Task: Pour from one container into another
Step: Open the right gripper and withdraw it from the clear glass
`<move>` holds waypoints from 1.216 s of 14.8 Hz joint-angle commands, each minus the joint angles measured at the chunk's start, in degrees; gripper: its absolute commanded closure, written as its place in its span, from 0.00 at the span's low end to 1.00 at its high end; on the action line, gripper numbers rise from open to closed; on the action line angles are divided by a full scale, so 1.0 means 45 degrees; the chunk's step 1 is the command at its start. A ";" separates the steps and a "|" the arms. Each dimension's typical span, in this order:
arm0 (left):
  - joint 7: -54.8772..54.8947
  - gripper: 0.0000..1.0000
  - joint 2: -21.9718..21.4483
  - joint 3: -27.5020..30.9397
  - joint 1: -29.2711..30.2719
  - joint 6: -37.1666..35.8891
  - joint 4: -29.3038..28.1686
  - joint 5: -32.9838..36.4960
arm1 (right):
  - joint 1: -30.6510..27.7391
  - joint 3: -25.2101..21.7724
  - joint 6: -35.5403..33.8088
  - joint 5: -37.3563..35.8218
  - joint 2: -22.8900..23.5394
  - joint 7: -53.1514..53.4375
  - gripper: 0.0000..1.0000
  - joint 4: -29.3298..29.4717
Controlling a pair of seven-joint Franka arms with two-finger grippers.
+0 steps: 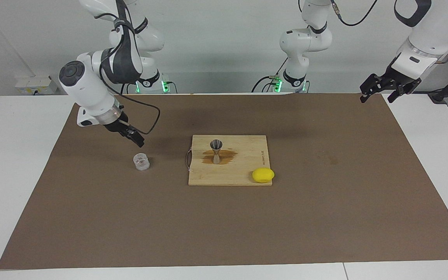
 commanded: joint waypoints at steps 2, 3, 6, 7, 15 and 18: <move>-0.0203 0.00 -0.0262 0.0232 -0.0312 0.0028 -0.0304 0.0279 | 0.0435 0.0023 -0.1119 -0.1365 -0.0495 -0.1435 0.00 0.1214; -0.0222 0.00 -0.0262 0.0232 -0.0312 0.0028 -0.0304 0.0279 | 0.0436 0.0023 -0.1685 -0.1620 -0.0437 -0.1670 0.00 0.1799; -0.0222 0.00 -0.0262 0.0232 -0.0312 0.0028 -0.0304 0.0279 | 0.0339 0.0004 -0.2781 -0.1759 -0.0319 -0.2023 0.00 0.3246; -0.0222 0.00 -0.0262 0.0232 -0.0312 0.0047 -0.0304 0.0279 | 0.0261 0.0003 -0.3171 -0.1759 -0.0280 -0.2140 0.00 0.3637; -0.0299 0.00 -0.0243 0.0252 -0.0332 0.0144 -0.0304 0.0279 | -0.0287 -0.0133 -0.4931 -0.1759 -0.0495 -0.4303 0.00 0.4696; -0.0320 0.00 -0.0223 0.0232 -0.0332 0.0301 -0.0324 0.0279 | -0.0248 -0.0153 -0.4952 -0.1817 -0.0708 -0.4797 0.00 0.4307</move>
